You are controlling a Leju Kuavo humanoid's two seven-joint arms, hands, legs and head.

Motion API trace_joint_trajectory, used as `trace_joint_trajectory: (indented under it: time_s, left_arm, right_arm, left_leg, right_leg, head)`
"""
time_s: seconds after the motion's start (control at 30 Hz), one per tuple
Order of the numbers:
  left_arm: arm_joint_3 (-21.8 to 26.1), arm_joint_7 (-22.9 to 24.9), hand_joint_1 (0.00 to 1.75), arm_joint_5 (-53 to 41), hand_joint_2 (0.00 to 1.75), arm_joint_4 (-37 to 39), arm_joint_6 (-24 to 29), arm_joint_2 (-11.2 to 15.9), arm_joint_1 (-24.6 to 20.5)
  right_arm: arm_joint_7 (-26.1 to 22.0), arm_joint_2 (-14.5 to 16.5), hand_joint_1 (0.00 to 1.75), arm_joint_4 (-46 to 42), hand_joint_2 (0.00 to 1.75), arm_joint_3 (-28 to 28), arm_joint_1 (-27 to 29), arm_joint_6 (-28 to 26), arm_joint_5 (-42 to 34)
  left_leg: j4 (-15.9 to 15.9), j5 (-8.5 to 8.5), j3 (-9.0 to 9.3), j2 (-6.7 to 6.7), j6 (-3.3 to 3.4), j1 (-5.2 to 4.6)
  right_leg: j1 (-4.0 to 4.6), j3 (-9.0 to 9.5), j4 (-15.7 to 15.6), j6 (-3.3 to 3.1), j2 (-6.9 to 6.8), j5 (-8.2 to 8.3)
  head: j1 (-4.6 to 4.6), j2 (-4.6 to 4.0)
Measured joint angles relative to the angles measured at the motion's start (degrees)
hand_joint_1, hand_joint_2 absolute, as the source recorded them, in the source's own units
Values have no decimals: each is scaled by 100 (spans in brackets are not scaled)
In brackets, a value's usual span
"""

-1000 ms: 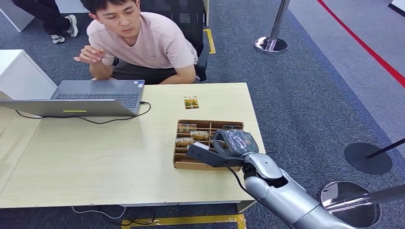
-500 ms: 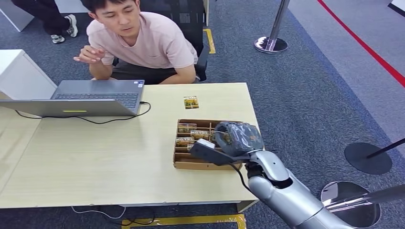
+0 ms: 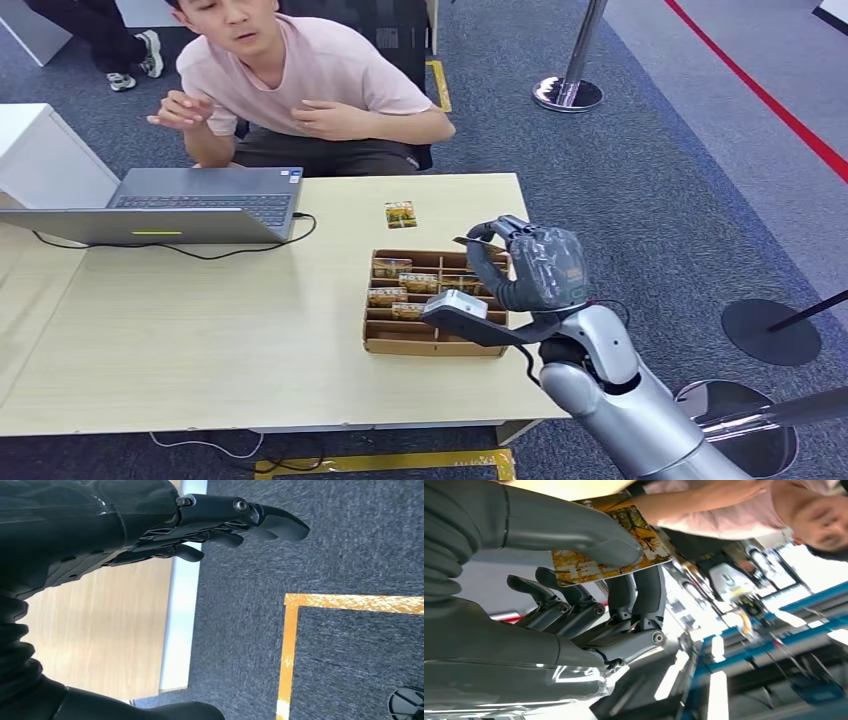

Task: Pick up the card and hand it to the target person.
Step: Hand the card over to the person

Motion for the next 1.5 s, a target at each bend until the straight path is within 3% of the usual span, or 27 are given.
trace_joint_trajectory:
  time_s: [0.2,0.43,0.6,0.9,1.03,1.17,1.5]
  left_arm:
    - [-9,-20,0,-126,175,0,-40,0,-51]
    - [-13,-48,0,-192,175,0,-66,5,-60]
    - [-47,-46,0,-255,175,0,-112,19,-61]
    - [-54,-46,0,-294,175,4,-159,50,-58]
    - [-54,-47,0,-304,175,10,-188,53,-58]
    - [-54,-61,0,-300,0,11,-155,62,-58]
    - [-54,-15,0,-217,0,11,-43,63,-57]
  right_arm:
    - [-680,504,166,1141,175,50,-457,-1251,564]
    - [-1327,1323,166,2544,175,-557,-1012,-1382,1748]
    - [-1180,1705,166,3498,175,-1089,-1535,-1389,2217]
    - [-950,1845,166,4498,175,-1461,-2023,-1394,2507]
    - [-913,1876,0,4720,175,-1521,-2130,-1394,2521]
    - [-887,1922,0,4931,175,-1544,-2224,-1396,2501]
    - [-923,1978,0,5162,175,-1607,-2359,-1400,2077]
  left_leg:
    - [0,7,5,4,-3,1]
    - [0,14,0,3,-5,1]
    - [2,18,-2,3,1,0]
    - [4,20,-5,3,4,-1]
    - [4,20,-6,3,4,-1]
    - [4,20,-6,3,4,-1]
    - [5,20,-7,3,4,-1]
  right_leg:
    - [2,0,1,-1,3,6]
    - [1,-1,2,1,2,8]
    - [0,-2,2,7,1,13]
    - [-1,-3,1,8,1,16]
    - [-1,-4,1,8,1,16]
    - [-1,-4,1,8,1,16]
    - [-1,-5,1,9,0,17]
  head:
    - [0,0]
    - [1,0]
    - [0,-1]
    - [1,0]
    - [-1,0]
    - [0,0]
    - [-1,0]
